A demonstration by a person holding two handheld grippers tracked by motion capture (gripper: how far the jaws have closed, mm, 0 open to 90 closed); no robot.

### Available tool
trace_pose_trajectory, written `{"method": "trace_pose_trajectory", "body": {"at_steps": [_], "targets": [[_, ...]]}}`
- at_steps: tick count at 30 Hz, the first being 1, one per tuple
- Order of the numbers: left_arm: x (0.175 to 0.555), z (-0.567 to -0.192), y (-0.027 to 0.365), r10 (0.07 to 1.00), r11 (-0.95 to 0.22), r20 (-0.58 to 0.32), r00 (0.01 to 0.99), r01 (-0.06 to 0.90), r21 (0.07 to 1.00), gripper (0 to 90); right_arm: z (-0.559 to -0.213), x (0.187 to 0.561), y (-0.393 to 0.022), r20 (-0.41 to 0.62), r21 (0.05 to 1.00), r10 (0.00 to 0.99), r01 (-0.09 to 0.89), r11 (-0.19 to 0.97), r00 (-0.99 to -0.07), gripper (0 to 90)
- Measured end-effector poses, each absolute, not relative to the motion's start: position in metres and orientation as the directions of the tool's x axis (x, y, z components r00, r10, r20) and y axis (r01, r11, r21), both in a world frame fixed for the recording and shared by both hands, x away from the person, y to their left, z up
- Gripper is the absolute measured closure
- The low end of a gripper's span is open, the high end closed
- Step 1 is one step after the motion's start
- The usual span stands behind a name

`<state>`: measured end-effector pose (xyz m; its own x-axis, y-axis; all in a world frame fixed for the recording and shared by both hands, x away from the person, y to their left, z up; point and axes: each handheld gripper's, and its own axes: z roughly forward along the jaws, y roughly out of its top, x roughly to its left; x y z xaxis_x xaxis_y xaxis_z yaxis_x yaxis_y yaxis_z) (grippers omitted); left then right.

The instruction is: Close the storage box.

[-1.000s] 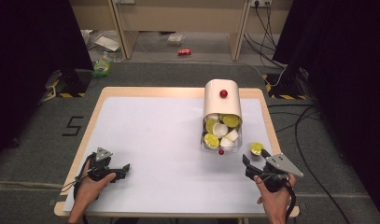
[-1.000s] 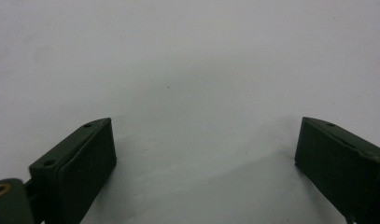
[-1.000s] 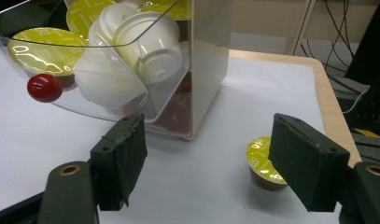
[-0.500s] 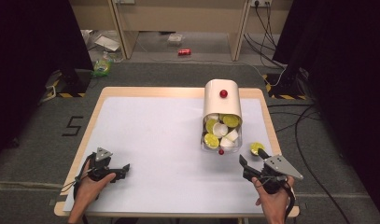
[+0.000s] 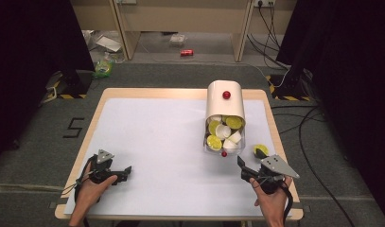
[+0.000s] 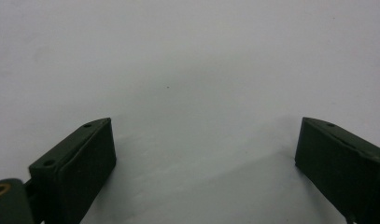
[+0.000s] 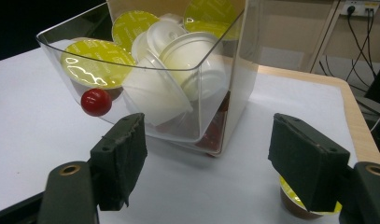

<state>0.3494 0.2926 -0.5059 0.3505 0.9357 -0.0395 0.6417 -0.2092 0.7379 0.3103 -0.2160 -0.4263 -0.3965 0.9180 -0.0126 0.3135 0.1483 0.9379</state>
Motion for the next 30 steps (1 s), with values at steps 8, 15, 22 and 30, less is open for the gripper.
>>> {"method": "trace_pose_trajectory", "body": {"at_steps": [8, 15, 22, 30], "targets": [[0.349, -0.506, 0.293, 0.935, -0.212, -0.038, 0.352, 0.642, 0.737, 4.3, -0.429, 0.317, -0.211, -0.011, 0.936, 0.921, 0.319, 0.146, -0.389, 29.0], [0.349, -0.506, 0.292, 0.936, -0.213, -0.035, 0.351, 0.642, 0.737, 4.1, -0.431, 0.322, -0.208, -0.012, 0.939, 0.923, 0.313, 0.144, -0.385, 28.6], [0.349, -0.506, 0.292, 0.936, -0.214, -0.035, 0.352, 0.642, 0.737, 4.1, -0.430, 0.322, -0.202, -0.030, 0.940, 0.920, 0.302, 0.158, -0.390, 29.6], [0.349, -0.506, 0.292, 0.936, -0.214, -0.035, 0.351, 0.642, 0.736, 4.1, -0.426, 0.328, -0.203, -0.020, 0.945, 0.923, 0.295, 0.143, -0.384, 25.7]]}}
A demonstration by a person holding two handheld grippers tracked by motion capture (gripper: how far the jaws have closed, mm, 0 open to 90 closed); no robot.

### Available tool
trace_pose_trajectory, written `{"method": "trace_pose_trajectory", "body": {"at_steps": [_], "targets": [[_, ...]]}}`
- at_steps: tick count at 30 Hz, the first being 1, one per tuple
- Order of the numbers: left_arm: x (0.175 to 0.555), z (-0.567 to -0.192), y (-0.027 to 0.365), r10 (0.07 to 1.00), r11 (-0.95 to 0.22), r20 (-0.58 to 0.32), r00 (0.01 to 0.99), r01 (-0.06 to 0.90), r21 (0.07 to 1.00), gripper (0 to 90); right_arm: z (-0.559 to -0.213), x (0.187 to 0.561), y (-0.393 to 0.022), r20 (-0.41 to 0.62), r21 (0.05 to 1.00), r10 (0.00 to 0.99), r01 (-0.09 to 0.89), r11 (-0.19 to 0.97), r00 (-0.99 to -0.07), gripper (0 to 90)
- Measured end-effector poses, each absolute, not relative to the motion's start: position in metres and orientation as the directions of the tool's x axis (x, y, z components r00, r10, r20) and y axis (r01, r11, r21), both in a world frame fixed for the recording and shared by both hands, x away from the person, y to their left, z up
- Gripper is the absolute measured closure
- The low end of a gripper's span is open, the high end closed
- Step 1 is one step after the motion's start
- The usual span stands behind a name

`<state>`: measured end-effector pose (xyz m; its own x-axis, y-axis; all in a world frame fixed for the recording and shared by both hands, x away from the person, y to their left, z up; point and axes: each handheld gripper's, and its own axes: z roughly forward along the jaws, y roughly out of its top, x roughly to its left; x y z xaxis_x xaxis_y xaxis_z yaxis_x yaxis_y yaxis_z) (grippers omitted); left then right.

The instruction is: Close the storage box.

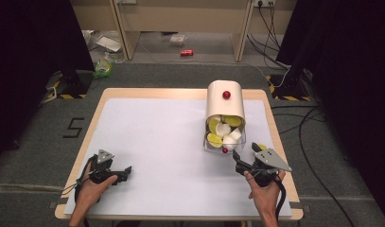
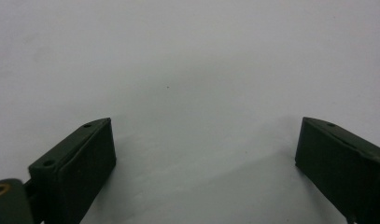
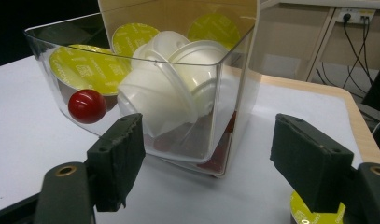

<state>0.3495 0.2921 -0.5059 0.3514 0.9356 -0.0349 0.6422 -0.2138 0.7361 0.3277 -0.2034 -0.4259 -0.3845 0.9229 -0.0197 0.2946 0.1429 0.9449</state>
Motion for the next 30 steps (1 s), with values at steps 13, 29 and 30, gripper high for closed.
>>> {"method": "trace_pose_trajectory", "body": {"at_steps": [13, 29, 30], "targets": [[0.350, -0.506, 0.292, 0.936, -0.213, -0.035, 0.351, 0.642, 0.736, 4.1, -0.424, 0.332, -0.202, -0.019, 0.946, 0.924, 0.291, 0.139, -0.382, 23.4], [0.350, -0.506, 0.292, 0.935, -0.214, -0.035, 0.352, 0.642, 0.736, 4.1, -0.423, 0.343, -0.203, -0.029, 0.948, 0.924, 0.282, 0.147, -0.382, 21.9], [0.350, -0.506, 0.292, 0.936, -0.214, -0.035, 0.351, 0.642, 0.736, 4.1, -0.423, 0.344, -0.203, -0.029, 0.947, 0.925, 0.285, 0.147, -0.380, 21.8]]}}
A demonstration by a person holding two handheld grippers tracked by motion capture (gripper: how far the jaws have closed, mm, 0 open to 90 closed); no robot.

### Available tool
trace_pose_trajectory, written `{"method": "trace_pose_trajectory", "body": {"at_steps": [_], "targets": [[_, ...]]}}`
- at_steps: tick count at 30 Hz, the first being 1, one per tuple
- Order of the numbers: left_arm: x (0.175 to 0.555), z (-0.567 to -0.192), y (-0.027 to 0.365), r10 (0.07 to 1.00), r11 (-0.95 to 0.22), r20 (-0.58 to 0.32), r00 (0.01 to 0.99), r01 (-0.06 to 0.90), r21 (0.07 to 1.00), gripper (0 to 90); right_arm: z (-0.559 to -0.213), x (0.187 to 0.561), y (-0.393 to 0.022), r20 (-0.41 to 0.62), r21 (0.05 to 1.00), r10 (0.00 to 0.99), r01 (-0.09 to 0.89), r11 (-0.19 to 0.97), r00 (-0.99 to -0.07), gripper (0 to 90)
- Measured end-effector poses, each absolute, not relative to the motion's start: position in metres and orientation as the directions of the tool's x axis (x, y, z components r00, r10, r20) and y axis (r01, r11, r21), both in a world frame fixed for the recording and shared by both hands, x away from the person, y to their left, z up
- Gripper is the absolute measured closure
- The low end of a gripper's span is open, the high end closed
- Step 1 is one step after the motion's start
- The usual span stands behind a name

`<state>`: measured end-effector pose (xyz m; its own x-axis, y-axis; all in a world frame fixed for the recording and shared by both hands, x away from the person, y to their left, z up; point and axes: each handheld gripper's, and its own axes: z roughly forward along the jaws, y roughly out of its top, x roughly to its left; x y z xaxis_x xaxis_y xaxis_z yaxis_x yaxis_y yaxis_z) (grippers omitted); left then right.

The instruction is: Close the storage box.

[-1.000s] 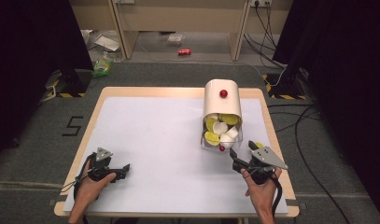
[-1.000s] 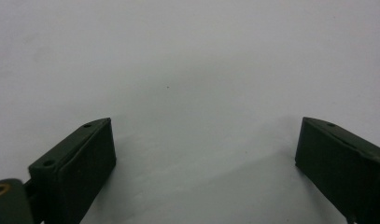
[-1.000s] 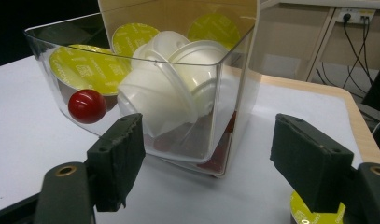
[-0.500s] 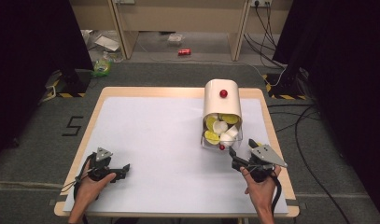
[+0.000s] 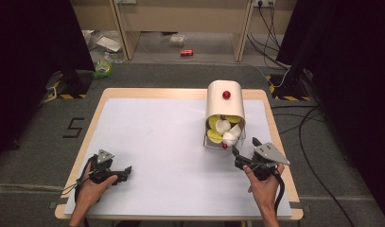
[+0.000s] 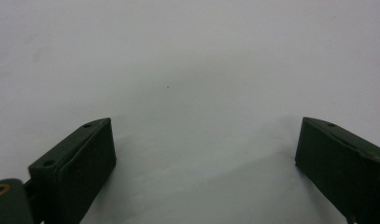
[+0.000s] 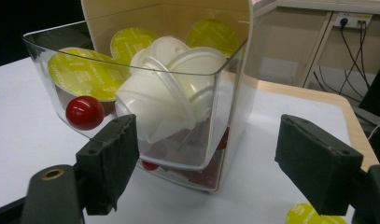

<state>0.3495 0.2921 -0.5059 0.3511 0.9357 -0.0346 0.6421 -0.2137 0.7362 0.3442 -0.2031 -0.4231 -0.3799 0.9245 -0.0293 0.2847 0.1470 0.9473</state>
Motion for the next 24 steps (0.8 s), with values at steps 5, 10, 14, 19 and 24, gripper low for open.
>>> {"method": "trace_pose_trajectory", "body": {"at_steps": [5, 10, 14, 19, 24], "targets": [[0.350, -0.506, 0.292, 0.936, -0.214, -0.035, 0.351, 0.642, 0.736, 4.1, -0.423, 0.349, -0.202, -0.031, 0.948, 0.927, 0.284, 0.146, -0.373, 22.2], [0.349, -0.506, 0.292, 0.935, -0.214, -0.035, 0.352, 0.642, 0.736, 4.1, -0.423, 0.354, -0.202, -0.030, 0.948, 0.930, 0.284, 0.143, -0.367, 22.4], [0.349, -0.506, 0.292, 0.935, -0.214, -0.035, 0.352, 0.642, 0.736, 4.1, -0.423, 0.357, -0.202, -0.028, 0.949, 0.931, 0.282, 0.139, -0.364, 22.7], [0.349, -0.506, 0.292, 0.936, -0.214, -0.035, 0.352, 0.642, 0.737, 4.1, -0.422, 0.360, -0.202, -0.030, 0.951, 0.933, 0.277, 0.137, -0.358, 22.7], [0.349, -0.506, 0.292, 0.935, -0.214, -0.035, 0.352, 0.642, 0.736, 4.1, -0.421, 0.363, -0.202, -0.026, 0.951, 0.934, 0.278, 0.133, -0.358, 22.8]]}}
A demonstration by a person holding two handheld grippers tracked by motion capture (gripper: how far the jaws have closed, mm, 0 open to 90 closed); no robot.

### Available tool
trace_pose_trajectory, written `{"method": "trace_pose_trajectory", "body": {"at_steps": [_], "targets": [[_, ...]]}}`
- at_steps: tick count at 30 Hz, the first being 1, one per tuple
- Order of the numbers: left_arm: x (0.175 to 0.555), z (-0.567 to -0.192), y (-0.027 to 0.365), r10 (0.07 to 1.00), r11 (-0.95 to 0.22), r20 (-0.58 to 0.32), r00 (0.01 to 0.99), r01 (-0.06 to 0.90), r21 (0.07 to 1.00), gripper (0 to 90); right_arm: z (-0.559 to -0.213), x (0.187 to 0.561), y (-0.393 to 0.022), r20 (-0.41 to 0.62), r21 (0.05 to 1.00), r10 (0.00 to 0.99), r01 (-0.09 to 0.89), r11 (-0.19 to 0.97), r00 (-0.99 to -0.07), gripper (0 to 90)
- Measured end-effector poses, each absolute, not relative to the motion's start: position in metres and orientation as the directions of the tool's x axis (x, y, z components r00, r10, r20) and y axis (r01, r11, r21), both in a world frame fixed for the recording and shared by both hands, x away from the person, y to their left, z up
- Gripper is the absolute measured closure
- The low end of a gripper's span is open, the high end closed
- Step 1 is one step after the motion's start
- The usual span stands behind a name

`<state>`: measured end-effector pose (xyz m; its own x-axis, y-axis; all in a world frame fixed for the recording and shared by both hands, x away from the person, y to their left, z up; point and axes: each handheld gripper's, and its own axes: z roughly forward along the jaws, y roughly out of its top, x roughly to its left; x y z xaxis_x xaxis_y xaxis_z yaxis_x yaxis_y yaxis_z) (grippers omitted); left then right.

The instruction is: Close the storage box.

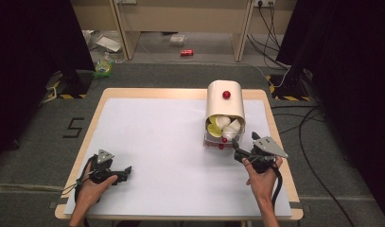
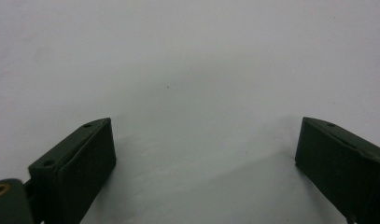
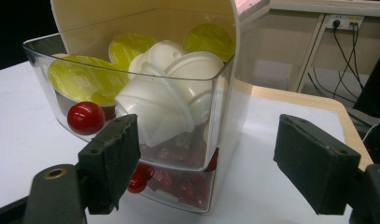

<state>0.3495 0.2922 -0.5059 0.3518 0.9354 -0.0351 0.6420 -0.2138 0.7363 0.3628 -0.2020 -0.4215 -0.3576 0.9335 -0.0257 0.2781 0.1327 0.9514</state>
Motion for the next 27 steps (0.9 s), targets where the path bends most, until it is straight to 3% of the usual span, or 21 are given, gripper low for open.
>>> {"method": "trace_pose_trajectory", "body": {"at_steps": [27], "targets": [[0.350, -0.506, 0.292, 0.935, -0.213, -0.036, 0.352, 0.642, 0.736, 4.1, -0.422, 0.379, -0.200, -0.016, 0.952, 0.942, 0.282, 0.116, -0.336, 23.4]]}}
